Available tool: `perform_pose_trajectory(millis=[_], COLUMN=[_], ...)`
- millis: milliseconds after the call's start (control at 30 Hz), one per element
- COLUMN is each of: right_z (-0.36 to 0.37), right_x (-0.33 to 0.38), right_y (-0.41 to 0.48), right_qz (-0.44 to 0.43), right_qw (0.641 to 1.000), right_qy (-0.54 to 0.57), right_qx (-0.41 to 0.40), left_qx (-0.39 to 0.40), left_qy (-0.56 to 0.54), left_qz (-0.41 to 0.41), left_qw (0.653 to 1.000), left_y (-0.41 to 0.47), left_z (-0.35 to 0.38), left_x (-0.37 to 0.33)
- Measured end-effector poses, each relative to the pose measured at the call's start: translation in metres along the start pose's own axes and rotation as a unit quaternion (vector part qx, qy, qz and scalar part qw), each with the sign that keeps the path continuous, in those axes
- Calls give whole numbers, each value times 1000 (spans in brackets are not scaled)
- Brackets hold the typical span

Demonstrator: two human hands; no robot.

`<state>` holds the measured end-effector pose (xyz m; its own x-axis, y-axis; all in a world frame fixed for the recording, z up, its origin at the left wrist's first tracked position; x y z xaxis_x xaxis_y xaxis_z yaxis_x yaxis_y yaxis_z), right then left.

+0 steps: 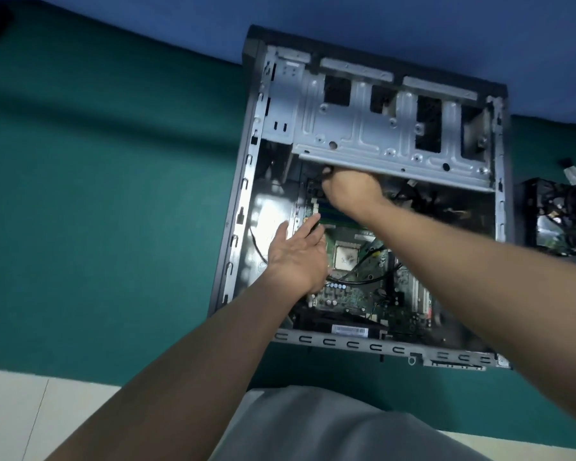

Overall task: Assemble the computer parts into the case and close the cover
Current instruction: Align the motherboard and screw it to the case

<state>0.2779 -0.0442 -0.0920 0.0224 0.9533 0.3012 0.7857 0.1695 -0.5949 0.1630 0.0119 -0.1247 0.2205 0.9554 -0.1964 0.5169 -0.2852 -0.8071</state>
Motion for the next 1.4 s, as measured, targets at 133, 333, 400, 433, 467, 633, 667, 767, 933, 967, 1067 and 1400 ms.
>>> perform_pose_trajectory(millis=[133, 333, 400, 433, 467, 633, 667, 767, 933, 967, 1067, 1400], right_z=[5, 20, 13, 8, 1, -31, -35, -37, -12, -4, 16, 23], right_x=[-40, -72, -78, -83, -89, -144, -159, -210, -278, -286, -302, -293], right_y=[-23, -97, -125, -138, -151, -198, -202, -205, -194, -190, -175, -122], right_qz=[97, 123, 79, 54, 30, -38, -35, 15, 130, 142, 160, 112], right_qw=[955, 738, 702, 690, 680, 658, 660, 700, 791, 817, 878, 947], right_qy=[231, 657, 703, 718, 729, 744, 741, 689, 548, 509, 407, 260], right_qx=[-157, -94, -76, -75, -74, -112, -124, -186, -238, -232, -195, -151], left_qx=[3, 6, 3, 2, 1, -13, -20, 3, 27, 24, 27, 65], left_qy=[7, -5, -1, -4, -5, -32, -57, -168, -169, -149, -117, -76], left_qz=[-3, -15, -16, -14, -14, -31, -26, -12, -63, -69, -76, -103], left_qw=[1000, 1000, 1000, 1000, 1000, 999, 998, 986, 983, 986, 990, 990], left_y=[0, -2, -4, -4, -5, -4, -3, 2, 10, 12, 18, 21], left_z=[-7, -9, -10, -10, -11, -20, -22, -23, -13, -12, -10, -5], left_x=[-2, -1, -3, -5, -7, -28, -35, -60, -80, -81, -86, -94])
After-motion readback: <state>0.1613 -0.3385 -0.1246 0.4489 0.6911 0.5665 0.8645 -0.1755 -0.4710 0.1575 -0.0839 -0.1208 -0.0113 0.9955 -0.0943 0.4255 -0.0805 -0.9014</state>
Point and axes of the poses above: each hand's wrist, its own y-axis towards the middle knuckle, its own z-axis out of the palm, x = y × z, the point moved 5 cm from there along y, towards the middle knuckle, and after that the axes turned 9 degrees about x, right-handed, at the moved point
